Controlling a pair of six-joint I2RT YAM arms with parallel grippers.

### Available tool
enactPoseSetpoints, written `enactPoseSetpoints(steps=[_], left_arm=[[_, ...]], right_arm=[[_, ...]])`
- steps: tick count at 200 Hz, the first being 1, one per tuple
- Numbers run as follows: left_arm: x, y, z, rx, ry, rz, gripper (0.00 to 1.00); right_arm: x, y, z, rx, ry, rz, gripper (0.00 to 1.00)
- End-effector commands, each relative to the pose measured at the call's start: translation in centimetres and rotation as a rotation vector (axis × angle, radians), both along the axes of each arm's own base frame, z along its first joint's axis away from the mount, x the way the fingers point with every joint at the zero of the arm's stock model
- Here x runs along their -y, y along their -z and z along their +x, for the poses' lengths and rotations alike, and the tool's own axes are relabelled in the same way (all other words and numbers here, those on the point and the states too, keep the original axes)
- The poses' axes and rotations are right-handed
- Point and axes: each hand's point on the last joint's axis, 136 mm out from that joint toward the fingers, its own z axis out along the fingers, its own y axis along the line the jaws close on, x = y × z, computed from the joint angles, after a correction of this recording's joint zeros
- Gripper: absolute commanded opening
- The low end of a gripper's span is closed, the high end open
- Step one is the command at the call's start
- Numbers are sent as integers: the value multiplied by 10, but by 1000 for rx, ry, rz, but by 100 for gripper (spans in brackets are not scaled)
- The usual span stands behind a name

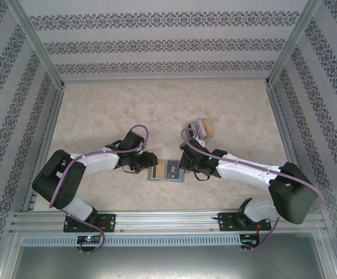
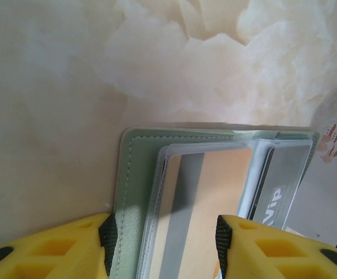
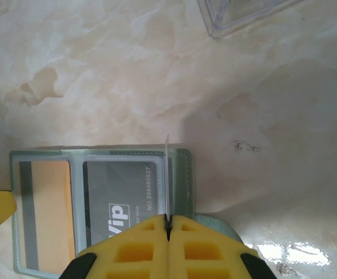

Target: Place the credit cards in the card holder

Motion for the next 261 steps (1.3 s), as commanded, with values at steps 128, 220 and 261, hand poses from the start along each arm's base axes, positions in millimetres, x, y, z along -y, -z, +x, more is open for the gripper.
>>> enactPoseSetpoints(steps=[128,220,261], left_arm=[[-3,9,-6,-32,-1,5,51],[-4,11,-8,-34,-4,2,50],[-5,10,-7,-28,-6,6,49]], right_arm=[[-1,8,-4,-2,-2,-48,0],[-22,4,-4,10,-18,93,0],[-13,-18,-1,71,3,80,0]])
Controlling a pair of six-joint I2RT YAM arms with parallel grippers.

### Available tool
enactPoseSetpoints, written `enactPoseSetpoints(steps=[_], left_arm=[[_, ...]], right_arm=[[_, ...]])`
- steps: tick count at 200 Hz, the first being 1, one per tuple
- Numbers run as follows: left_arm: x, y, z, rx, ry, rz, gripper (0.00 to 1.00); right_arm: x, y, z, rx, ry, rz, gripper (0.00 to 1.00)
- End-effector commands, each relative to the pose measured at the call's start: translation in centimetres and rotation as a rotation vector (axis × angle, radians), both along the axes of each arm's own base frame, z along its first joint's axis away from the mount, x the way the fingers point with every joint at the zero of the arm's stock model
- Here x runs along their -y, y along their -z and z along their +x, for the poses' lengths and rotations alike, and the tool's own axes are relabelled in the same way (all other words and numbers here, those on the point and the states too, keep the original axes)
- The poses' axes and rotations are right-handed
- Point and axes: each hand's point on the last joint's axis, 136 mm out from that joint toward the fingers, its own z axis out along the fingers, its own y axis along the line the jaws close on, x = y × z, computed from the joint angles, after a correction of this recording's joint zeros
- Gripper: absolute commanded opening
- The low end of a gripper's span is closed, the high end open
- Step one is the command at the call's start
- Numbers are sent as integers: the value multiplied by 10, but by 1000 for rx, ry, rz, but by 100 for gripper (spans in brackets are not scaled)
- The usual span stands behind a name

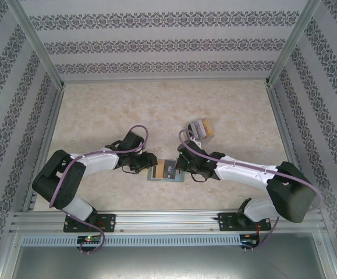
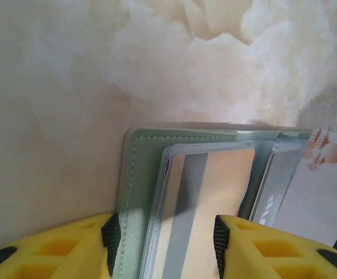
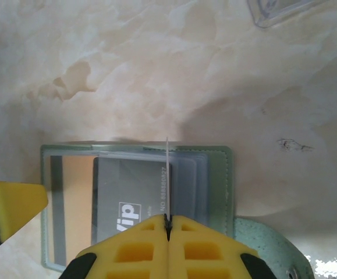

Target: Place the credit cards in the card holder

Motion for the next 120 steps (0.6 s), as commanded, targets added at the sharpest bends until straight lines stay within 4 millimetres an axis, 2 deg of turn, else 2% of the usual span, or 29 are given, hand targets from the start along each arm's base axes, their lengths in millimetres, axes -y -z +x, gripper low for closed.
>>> enactPoseSetpoints(steps=[1,24,49,120], left_arm=[[-4,9,-7,-29,-3,6,49],[-4,9,-7,-31,-4,6,49],[-4,10,-7,-32,-6,6,49],[-3,10,-6,-35,-3,9,49]], right_arm=[[7,-17,1,44,27,3,0],[23,-19,0,63,40,-56,0],[29,-14,-3,50,43,-80,0],[23,6,-5,2,25,-105,0]])
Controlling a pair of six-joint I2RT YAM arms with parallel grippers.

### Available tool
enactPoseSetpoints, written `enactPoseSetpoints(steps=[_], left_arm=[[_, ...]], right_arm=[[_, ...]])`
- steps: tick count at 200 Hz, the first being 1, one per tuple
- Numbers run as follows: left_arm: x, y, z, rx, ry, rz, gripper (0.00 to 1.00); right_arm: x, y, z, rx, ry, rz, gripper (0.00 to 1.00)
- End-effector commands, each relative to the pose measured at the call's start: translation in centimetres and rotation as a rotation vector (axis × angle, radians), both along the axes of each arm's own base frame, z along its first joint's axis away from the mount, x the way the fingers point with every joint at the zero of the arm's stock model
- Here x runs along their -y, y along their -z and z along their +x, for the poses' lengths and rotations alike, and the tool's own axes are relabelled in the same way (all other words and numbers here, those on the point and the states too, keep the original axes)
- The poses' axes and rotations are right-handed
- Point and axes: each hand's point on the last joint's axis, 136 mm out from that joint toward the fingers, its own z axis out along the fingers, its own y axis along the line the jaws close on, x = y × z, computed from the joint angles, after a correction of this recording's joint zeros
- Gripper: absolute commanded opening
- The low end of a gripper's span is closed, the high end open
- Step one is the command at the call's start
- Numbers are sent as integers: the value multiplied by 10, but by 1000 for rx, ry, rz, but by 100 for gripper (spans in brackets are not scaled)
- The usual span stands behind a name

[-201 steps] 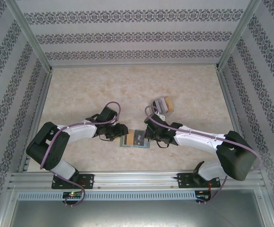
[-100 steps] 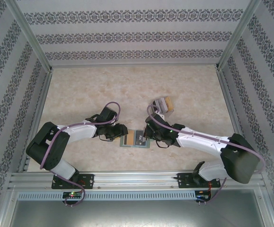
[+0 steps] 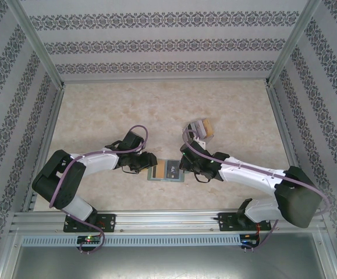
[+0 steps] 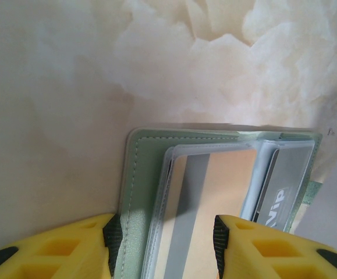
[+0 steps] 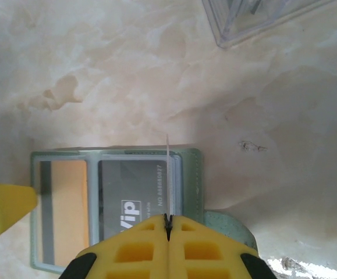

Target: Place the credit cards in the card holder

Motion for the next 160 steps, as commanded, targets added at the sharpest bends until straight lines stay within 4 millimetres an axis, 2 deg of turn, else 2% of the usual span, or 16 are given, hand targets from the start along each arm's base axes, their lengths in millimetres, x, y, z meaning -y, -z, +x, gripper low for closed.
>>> enactPoseSetpoints(steps=[1,54,96,160], left_arm=[[-3,10,-7,-37,-1,11,49],[-3,9,-7,-36,-3,10,49],[-3,10,-7,-38,-1,9,49],[-3,10,-7,-38,-1,7,48]], right_arm=[[4,12,-3,-17,-5,-41,0],[2,7,-1,-6,-16,-50,0],[-6,16,-2,-31,-16,-22,0],[-23,-23,8,63,-20,122,0]])
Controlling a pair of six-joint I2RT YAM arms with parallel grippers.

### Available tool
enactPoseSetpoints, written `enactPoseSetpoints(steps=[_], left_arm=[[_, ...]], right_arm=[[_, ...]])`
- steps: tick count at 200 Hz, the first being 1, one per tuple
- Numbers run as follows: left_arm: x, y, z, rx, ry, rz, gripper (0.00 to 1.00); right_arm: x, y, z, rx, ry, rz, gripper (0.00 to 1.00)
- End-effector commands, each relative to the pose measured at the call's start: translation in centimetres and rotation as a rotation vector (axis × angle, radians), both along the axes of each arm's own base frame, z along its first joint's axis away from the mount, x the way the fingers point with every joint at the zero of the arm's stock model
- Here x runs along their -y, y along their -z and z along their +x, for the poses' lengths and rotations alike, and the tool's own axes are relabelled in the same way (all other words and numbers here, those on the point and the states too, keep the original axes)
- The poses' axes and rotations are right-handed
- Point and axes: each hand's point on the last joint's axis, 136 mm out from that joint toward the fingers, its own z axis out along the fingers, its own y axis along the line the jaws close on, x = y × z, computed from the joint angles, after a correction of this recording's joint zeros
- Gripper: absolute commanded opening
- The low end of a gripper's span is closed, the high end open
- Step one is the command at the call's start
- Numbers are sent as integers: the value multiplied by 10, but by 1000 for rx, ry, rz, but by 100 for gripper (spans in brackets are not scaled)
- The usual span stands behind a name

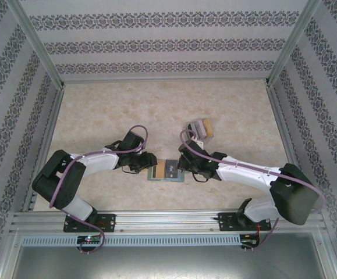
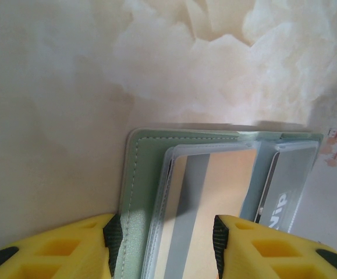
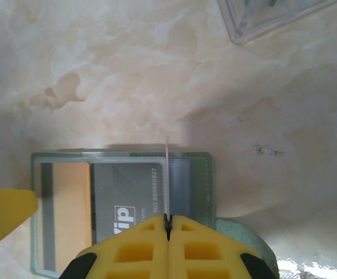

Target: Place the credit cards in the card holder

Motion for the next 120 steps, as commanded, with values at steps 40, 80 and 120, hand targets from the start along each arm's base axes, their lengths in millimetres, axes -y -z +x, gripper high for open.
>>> enactPoseSetpoints(steps=[40,80,120], left_arm=[[-2,9,-7,-35,-2,2,47],[-2,5,-5,-23,-6,1,46],[-11,-9,-1,44,-44,17,52]], right_arm=[[-19,-32,5,60,-12,128,0],[-26,-40,5,66,-24,158,0],[-40,-40,8,53,-47,187,0]])
